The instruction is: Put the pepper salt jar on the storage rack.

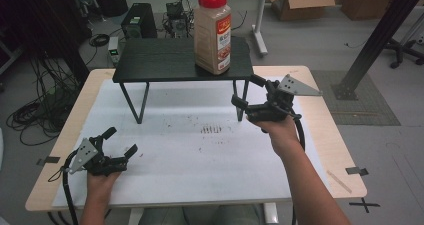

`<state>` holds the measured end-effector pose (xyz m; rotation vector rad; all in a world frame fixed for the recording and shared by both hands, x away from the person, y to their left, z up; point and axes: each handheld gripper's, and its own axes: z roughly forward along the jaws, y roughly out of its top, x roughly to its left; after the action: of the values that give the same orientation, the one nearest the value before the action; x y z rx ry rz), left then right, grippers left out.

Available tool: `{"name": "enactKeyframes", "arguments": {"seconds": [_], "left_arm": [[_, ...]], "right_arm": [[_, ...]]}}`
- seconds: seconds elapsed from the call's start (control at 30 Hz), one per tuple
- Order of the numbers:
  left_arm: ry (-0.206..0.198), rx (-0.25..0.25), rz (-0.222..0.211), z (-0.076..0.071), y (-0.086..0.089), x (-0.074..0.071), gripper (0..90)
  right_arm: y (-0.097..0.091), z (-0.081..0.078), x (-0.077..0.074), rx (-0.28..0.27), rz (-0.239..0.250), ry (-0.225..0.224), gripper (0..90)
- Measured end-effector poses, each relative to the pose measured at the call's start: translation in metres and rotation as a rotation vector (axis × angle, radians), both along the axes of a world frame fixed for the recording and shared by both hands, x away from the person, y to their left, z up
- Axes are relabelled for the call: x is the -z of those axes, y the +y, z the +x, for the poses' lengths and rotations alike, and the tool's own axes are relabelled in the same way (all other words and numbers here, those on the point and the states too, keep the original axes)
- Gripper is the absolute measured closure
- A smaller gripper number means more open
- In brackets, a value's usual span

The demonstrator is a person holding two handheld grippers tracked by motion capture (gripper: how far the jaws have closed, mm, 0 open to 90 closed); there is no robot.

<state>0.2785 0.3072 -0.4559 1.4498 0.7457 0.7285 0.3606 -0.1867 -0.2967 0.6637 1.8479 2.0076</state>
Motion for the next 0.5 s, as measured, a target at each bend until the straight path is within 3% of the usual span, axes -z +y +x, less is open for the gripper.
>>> {"name": "enactKeyframes", "arguments": {"seconds": [0.3, 0.5], "left_arm": [[-0.001, 0.000, 0.000, 0.000, 0.000, 0.000, 0.3], [-0.003, -0.001, 0.001, 0.000, 0.000, 0.000, 0.3]], "right_arm": [[0.002, -0.004, 0.031, -0.041, 0.001, 0.002, 0.0], [0.003, -0.007, 0.063, -0.045, 0.000, 0.032, 0.0]]}}
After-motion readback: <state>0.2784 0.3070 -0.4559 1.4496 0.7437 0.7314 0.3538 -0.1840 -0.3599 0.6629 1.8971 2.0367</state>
